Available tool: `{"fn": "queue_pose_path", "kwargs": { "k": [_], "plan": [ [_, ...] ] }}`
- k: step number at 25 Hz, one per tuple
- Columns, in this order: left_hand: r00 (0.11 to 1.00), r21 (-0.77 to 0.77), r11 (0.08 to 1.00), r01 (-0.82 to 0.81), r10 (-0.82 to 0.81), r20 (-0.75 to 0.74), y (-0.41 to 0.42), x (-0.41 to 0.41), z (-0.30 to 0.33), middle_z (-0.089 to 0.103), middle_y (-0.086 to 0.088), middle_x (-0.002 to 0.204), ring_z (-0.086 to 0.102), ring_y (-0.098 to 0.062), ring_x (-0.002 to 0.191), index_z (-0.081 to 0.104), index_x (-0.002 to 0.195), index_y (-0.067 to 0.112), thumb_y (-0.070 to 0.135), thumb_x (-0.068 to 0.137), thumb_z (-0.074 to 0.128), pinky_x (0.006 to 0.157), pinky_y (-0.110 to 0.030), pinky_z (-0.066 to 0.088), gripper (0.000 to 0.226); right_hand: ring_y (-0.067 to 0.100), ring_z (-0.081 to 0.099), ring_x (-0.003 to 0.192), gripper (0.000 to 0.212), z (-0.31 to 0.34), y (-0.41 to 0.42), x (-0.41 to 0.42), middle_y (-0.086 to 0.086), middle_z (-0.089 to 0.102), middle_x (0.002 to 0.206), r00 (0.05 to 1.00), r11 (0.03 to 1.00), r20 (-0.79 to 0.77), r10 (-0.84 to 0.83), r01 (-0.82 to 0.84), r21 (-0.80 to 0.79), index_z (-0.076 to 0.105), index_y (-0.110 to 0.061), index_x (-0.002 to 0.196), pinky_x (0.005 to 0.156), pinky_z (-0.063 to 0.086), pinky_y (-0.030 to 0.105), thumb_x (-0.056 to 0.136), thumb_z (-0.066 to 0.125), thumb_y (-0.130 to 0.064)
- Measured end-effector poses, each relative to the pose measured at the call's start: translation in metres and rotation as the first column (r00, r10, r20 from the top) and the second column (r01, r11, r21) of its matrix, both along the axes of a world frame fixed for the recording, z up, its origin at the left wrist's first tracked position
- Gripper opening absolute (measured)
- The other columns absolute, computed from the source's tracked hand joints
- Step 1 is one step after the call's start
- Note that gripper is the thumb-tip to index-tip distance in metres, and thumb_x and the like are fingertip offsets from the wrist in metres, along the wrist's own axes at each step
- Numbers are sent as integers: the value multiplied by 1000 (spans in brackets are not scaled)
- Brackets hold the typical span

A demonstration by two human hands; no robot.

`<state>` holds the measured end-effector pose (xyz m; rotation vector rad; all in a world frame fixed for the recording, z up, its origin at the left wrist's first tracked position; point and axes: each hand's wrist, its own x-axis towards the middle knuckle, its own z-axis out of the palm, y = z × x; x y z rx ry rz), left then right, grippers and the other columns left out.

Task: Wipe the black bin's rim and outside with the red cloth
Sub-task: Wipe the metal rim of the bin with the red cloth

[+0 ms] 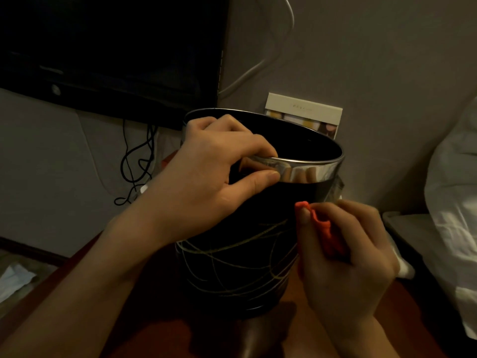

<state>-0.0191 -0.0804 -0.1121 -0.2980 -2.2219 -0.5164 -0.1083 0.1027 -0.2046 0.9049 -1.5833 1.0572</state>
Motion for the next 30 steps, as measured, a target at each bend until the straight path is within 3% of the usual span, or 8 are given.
{"fn": "queue_pose_path", "kwargs": {
  "k": [4, 9, 14, 19, 23, 26, 30],
  "plan": [
    [1000, 9, 1000, 3, -2, -7, 0, 0, -1, 53, 23, 95, 38, 14, 103, 57, 99, 42, 48, 83, 54, 96, -13, 20, 17, 6, 59, 86, 25, -15, -10, 8, 9, 68, 96, 1000, 997, -26, -15, 16, 73, 80, -3, 94, 83, 43, 7, 93, 73, -27],
    [1000, -2, 1000, -9, 9, -7, 0, -1, 0, 55, 20, 94, 46, 4, 101, 60, 100, 39, 47, 83, 55, 97, -18, 21, 19, -2, 54, 89, 24, -5, -6, 8, 14, 68, 95, 1000, 1000, -18, 10, -9, 21, 80, -2, 95, 85, 41, 5, 93, 73, -25],
    [1000, 13, 1000, -11, 12, -11, 0, 0, 0, 54, 21, 95, 43, 5, 103, 60, 100, 39, 48, 83, 54, 96, -15, 21, 21, 7, 59, 85, 19, -16, -19, 21, 2, 64, 101, 999, 990, -44, -21, 27, 136, 82, -12, 95, 77, 43, 10, 92, 74, -29],
    [1000, 4, 1000, -3, 3, -14, 0, 0, 1, 55, 20, 95, 45, 6, 100, 62, 99, 36, 47, 83, 53, 96, -18, 22, 22, 0, 54, 88, 23, 1, -9, 19, -2, 59, 102, 1000, 997, -8, -18, 18, 70, 81, -8, 99, 87, 39, 2, 92, 73, -28],
    [1000, 5, 1000, 3, -3, -1, -2, -1, 0, 54, 20, 97, 44, 7, 102, 57, 100, 42, 48, 83, 54, 97, -17, 21, 19, 7, 57, 85, 23, -9, -18, 24, 1, 65, 102, 999, 987, -30, -37, 42, 153, 82, -10, 96, 76, 46, 13, 92, 72, -31],
    [999, -2, 1000, 15, -15, 32, -7, 0, 2, 55, 19, 99, 49, 1, 104, 56, 101, 44, 50, 83, 54, 101, -24, 26, 20, 4, 56, 90, 24, 3, -7, 17, 2, 61, 102, 999, 1000, 45, -11, 10, 29, 79, -7, 99, 84, 41, 5, 93, 71, -30],
    [999, 19, 1000, 17, -18, 38, -12, 3, 2, 55, 20, 99, 47, 0, 106, 57, 102, 43, 49, 82, 56, 99, -25, 29, 20, 8, 57, 88, 15, 17, -1, 11, 3, 60, 100, 994, 998, 105, 28, -22, -66, 68, -17, 104, 82, 42, 7, 94, 71, -27]
  ]
}}
